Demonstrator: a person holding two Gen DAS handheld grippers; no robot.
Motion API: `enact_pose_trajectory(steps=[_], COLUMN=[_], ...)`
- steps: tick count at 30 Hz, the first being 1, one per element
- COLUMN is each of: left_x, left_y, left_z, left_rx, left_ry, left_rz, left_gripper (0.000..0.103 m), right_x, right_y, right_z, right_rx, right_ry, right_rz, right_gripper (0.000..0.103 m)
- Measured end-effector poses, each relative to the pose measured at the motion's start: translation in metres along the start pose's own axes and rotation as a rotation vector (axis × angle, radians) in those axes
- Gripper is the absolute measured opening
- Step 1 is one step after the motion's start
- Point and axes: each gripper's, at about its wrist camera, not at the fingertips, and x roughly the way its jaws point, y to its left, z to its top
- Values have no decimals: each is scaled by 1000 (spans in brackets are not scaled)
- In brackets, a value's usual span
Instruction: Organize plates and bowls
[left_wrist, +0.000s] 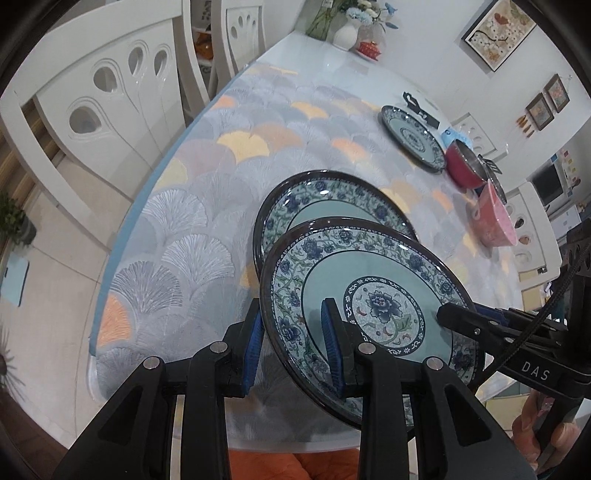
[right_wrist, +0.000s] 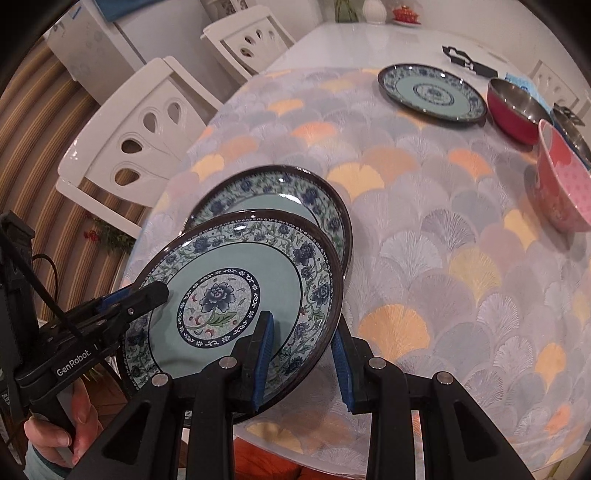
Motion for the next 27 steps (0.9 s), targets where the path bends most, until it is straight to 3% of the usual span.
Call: enact_pose_trajectory(steps=[19,27], left_x=[27,25], left_y=[3,2], left_z=[26,44], left_rx=[-18,-4], left_ry=[26,-18], left_rz=[54,73], left_gripper=[27,29], right_x=[34,25], right_y=[-11,-18], right_z=[11,24], right_rx=[18,40], right_ry=[74,17], right_rz=[-8,-56], right_gripper=[30,30])
